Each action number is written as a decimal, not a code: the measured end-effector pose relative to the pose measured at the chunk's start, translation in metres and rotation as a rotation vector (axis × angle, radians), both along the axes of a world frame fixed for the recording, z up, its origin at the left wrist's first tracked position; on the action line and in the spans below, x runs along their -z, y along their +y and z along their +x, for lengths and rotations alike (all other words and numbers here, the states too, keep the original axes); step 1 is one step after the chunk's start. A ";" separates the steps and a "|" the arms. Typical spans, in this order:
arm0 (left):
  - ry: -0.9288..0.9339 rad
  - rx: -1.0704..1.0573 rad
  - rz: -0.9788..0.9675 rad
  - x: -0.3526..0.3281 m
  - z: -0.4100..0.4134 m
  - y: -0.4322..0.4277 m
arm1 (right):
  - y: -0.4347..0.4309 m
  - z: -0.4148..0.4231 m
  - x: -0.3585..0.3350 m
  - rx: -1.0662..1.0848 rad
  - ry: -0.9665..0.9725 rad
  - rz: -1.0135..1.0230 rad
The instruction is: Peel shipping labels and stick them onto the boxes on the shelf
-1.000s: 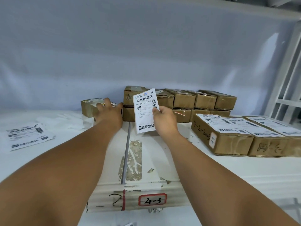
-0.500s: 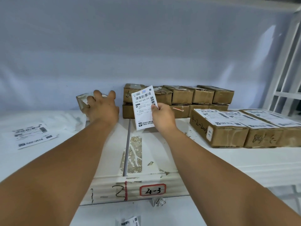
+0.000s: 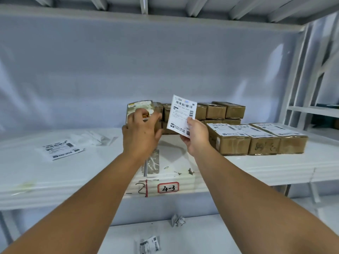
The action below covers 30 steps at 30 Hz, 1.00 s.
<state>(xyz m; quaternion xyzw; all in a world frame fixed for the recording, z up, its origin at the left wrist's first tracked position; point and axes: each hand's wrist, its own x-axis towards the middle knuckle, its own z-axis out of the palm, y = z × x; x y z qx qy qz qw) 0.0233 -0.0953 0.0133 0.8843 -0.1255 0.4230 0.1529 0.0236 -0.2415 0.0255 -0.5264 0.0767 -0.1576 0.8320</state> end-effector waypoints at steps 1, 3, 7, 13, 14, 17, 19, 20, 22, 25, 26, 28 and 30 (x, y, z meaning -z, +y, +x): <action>0.016 0.025 0.028 0.002 -0.007 -0.007 | -0.004 -0.006 0.000 0.005 0.005 0.010; 0.049 0.052 0.077 0.004 -0.019 -0.022 | -0.012 -0.018 0.000 0.017 0.009 0.017; 0.194 0.103 0.015 0.008 -0.032 -0.049 | -0.025 -0.033 0.000 0.038 0.010 0.011; 0.364 0.317 -0.033 0.018 -0.037 -0.062 | -0.043 -0.047 0.001 0.067 0.008 -0.011; 0.329 0.316 -0.010 0.020 -0.036 -0.061 | -0.047 -0.047 0.002 0.080 0.001 -0.030; 0.234 0.314 -0.195 0.016 -0.038 -0.056 | -0.054 -0.047 0.002 0.079 -0.036 -0.055; 0.271 0.395 -0.449 0.007 -0.039 -0.052 | -0.052 -0.046 -0.001 0.033 -0.048 -0.109; 0.312 0.440 -0.567 0.001 -0.039 -0.051 | -0.048 -0.044 -0.003 0.012 -0.064 -0.165; 0.397 0.565 -0.822 -0.009 -0.033 -0.046 | -0.040 -0.042 -0.007 -0.021 -0.122 -0.273; 0.452 0.618 -0.995 -0.016 -0.019 -0.035 | -0.028 -0.037 -0.014 -0.064 -0.208 -0.404; 0.462 0.637 -1.038 -0.017 -0.014 -0.031 | -0.026 -0.034 -0.016 -0.069 -0.221 -0.437; 0.492 0.696 -1.100 -0.020 -0.008 -0.026 | -0.022 -0.026 -0.020 -0.068 -0.222 -0.476; 0.525 0.748 -1.109 -0.024 -0.005 -0.024 | -0.019 -0.018 -0.024 -0.059 -0.217 -0.509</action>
